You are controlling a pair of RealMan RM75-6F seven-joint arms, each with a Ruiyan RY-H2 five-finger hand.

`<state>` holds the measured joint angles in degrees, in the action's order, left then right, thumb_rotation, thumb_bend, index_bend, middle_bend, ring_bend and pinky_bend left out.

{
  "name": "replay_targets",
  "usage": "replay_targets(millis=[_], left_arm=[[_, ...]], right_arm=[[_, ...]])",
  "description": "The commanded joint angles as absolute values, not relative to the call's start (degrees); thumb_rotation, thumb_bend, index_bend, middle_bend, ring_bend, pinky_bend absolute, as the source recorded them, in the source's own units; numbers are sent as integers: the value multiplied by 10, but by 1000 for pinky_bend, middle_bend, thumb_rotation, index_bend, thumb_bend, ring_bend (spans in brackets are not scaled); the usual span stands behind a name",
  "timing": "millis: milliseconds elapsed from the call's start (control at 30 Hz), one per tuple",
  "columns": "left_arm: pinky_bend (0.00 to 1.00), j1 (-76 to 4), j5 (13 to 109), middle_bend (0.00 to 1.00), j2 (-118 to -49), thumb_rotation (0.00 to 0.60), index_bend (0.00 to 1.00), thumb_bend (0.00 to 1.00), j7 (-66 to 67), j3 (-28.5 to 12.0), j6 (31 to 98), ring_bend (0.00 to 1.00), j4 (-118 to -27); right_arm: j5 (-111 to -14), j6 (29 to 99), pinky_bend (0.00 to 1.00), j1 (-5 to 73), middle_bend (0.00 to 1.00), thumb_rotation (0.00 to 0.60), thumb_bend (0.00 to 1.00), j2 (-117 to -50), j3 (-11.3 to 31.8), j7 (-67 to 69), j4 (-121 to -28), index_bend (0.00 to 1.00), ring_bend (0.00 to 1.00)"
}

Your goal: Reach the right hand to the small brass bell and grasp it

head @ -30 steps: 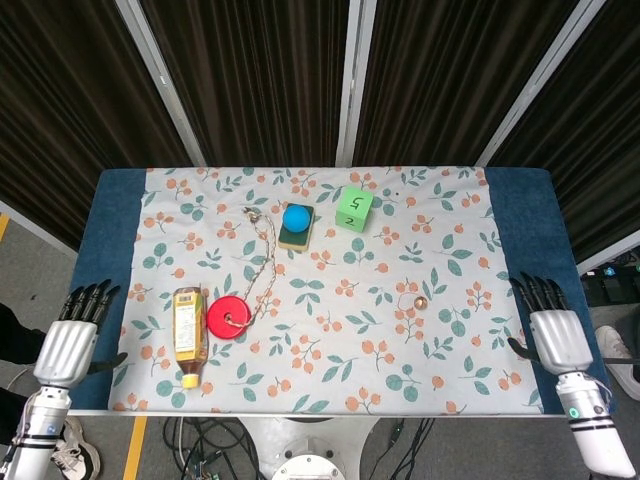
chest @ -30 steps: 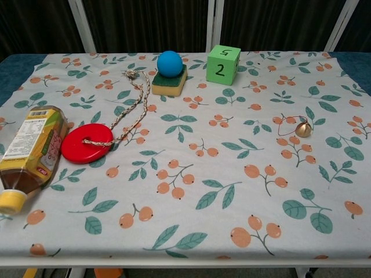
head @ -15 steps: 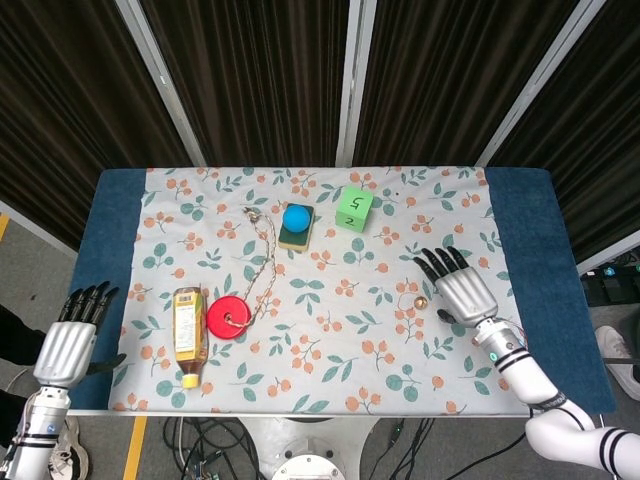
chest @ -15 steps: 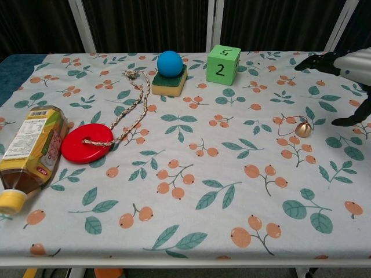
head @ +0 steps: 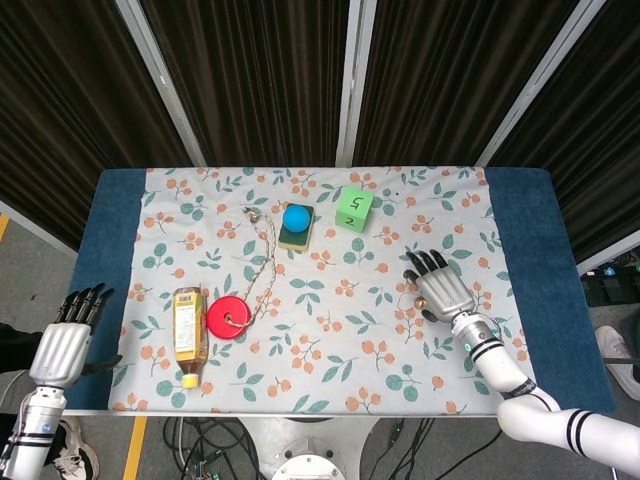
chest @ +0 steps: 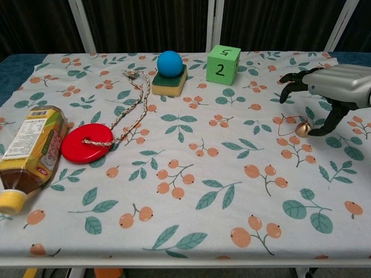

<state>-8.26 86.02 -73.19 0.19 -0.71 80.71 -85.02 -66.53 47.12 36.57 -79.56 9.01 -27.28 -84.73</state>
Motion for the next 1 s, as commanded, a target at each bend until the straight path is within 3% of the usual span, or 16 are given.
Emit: replay_targets(millis=[33, 567, 1000], left_arm=[[7, -84, 860, 0, -733, 600, 0, 0, -1, -7, 805, 0, -847], [7, -87, 862, 0, -735, 600, 0, 0, -4, -6, 800, 0, -845], [7, -89, 865, 0, -737, 600, 0, 0, -2, -2, 796, 0, -844]], right_arm=[[-665, 473, 0, 368, 0, 600, 125, -796, 87, -267, -844, 323, 0], [-673, 483, 0, 381, 0, 600, 189, -802, 72, -236, -825, 471, 0], [-669, 489, 0, 384, 10, 600, 226, -797, 63, -229, -827, 502, 0]])
